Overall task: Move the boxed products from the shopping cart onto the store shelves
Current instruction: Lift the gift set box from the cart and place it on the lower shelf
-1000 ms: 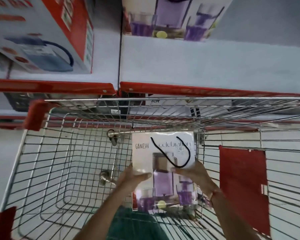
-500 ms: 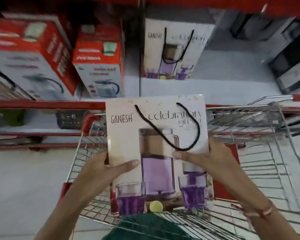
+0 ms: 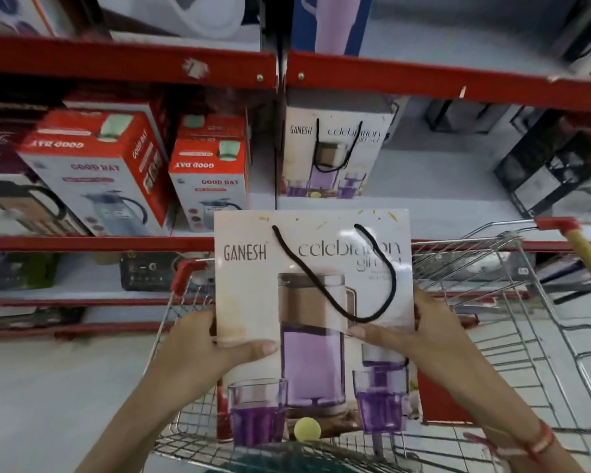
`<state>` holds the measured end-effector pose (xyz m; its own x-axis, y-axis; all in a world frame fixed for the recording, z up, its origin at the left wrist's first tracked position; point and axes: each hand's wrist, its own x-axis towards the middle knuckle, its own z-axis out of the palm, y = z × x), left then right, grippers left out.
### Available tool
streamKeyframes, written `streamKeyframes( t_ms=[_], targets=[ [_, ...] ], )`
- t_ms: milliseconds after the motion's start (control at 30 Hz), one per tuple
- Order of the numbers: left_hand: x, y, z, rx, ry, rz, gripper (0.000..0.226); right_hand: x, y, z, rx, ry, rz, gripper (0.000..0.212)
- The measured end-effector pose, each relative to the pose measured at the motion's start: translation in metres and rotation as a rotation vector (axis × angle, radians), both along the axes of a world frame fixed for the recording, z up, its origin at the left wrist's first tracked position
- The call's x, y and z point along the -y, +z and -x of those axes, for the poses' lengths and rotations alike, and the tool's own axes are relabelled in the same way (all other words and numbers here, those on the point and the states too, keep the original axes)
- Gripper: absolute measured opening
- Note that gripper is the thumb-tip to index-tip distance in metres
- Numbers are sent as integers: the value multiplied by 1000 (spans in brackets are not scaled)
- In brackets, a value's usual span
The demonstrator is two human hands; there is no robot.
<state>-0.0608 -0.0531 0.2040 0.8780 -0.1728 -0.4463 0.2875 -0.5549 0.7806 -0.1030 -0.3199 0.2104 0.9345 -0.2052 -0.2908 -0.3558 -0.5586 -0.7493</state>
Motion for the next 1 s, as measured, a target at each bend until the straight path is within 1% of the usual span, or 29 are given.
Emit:
streamKeyframes(
  t_ms=[100,133,200,333,400,467,533,667,733,833,900,1000],
  targets=[
    [13,-7,-24,63,-64,-72,40,13,-8,-15,15,-20,-43,62],
    [20,-10,-34,92,-77,-96,41,18,-11,-23,43,-30,-26,59],
    [38,-19,-59,172,-86,-160,50,27,-18,-42,121,-62,31,57],
    [77,-49,-111,344,25,-217,58,44,-39,-92,271,-197,163,62],
    [93,-66,-139,435,74,-214,51,53,-54,-121,336,-258,205,65],
    [105,-82,-168,493,118,-165,40,64,-71,-150,379,-296,224,73],
    [115,-92,-191,533,132,-142,37,74,-89,-177,386,-314,190,78],
    [135,-103,-224,594,147,-86,51,88,-116,-219,392,-354,158,70],
    [140,-108,-233,591,150,-92,52,92,-128,-231,374,-372,119,70],
    [145,-114,-240,585,156,-86,49,98,-139,-241,383,-372,73,71],
    [148,-119,-245,590,161,-88,44,101,-137,-247,403,-361,91,68],
    [148,-123,-251,580,148,-146,39,103,-131,-256,402,-341,110,70]
  ],
)
